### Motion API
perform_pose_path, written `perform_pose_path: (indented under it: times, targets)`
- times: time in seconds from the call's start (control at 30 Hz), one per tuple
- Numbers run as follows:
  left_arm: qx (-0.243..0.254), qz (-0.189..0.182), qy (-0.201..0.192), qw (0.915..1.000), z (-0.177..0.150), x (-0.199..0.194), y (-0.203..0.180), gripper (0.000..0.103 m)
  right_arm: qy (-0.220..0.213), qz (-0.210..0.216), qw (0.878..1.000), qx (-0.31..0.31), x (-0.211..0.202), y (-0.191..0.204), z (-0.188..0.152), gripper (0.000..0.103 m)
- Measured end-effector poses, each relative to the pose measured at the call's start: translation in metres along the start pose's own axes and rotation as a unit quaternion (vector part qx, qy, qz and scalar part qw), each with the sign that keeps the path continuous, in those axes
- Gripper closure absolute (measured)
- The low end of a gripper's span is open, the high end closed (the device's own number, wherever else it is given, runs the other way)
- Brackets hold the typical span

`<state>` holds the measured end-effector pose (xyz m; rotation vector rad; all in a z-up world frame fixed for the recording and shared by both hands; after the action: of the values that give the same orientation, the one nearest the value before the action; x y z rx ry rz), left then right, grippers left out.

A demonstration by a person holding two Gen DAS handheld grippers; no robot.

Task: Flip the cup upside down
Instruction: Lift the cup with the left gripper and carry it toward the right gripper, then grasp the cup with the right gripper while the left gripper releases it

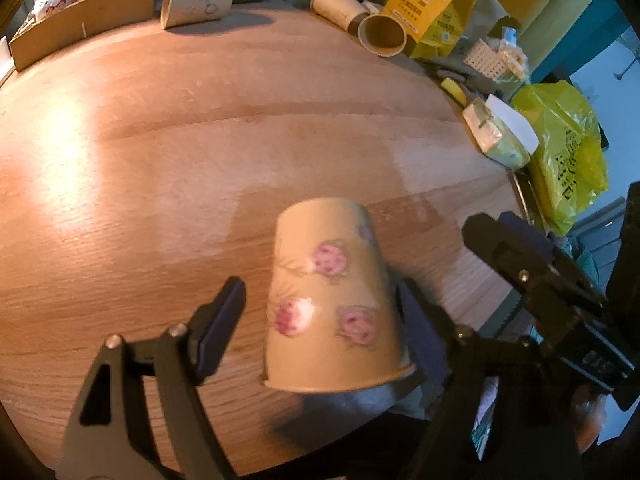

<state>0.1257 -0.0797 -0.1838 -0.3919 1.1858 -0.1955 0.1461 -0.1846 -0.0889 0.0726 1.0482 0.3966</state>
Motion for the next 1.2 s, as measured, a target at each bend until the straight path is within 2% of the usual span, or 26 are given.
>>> perform_pose_path:
  times: [0.1,0.4,0.47,0.53,0.6,0.67,0.87,0.93,0.97,1.0,1.2]
  targets:
    - [-0.002,-0.004,-0.007,1.0,0.0,-0.007,0.004,0.024,0.003,0.004,1.0,-0.002,0.001,0.004,0.002,0.009]
    - [-0.007,-0.013,-0.043,0.999,-0.004,-0.045,0.024,0.024,0.034,0.056,0.998,-0.01,0.01,0.046,0.01,0.009]
    - [-0.007,-0.014,-0.052,0.9986,-0.005,-0.053,0.032,0.024,0.051,0.076,0.996,-0.004,0.015,0.059,0.01,0.01]
    - [-0.007,-0.016,-0.059,0.9981,-0.007,-0.06,0.041,0.024,0.068,0.084,0.994,-0.002,0.022,0.069,0.01,0.014]
    - [-0.012,-0.018,-0.064,0.9977,-0.009,-0.064,0.05,0.024,0.093,0.097,0.991,0.01,0.031,0.078,0.007,0.024]
    - [-0.02,-0.022,-0.065,0.9974,-0.011,-0.067,0.059,0.024,0.12,0.106,0.987,0.029,0.04,0.083,0.003,0.027]
    - [-0.029,-0.035,-0.062,0.9971,-0.017,-0.068,0.079,0.024,0.174,0.079,0.981,0.038,0.059,0.082,-0.004,0.028]
    - [-0.029,-0.039,-0.061,0.9969,-0.017,-0.068,0.083,0.024,0.19,0.076,0.978,0.034,0.065,0.083,-0.006,0.033]
    - [-0.029,-0.04,-0.062,0.9968,-0.017,-0.069,0.084,0.024,0.199,0.074,0.977,0.031,0.068,0.083,-0.008,0.042]
    - [-0.028,-0.041,-0.063,0.9967,-0.016,-0.069,0.085,0.024,0.206,0.076,0.975,0.028,0.07,0.084,-0.009,0.043]
    - [-0.035,-0.046,-0.061,0.9965,-0.015,-0.065,0.092,0.024,0.205,0.074,0.976,-0.003,0.069,0.09,-0.002,0.044]
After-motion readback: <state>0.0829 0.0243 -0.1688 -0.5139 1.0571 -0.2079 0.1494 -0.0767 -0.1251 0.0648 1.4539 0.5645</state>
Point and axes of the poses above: each gripper's, at about its wrist camera, not at the fingertips, and x roughly the way its jaws point, y to its left, z to its top, the point moved 10 cm from there along x, roughly the way its jaws point, and after that the axes turned 7 degrees about -x, right-handed, at the moved point
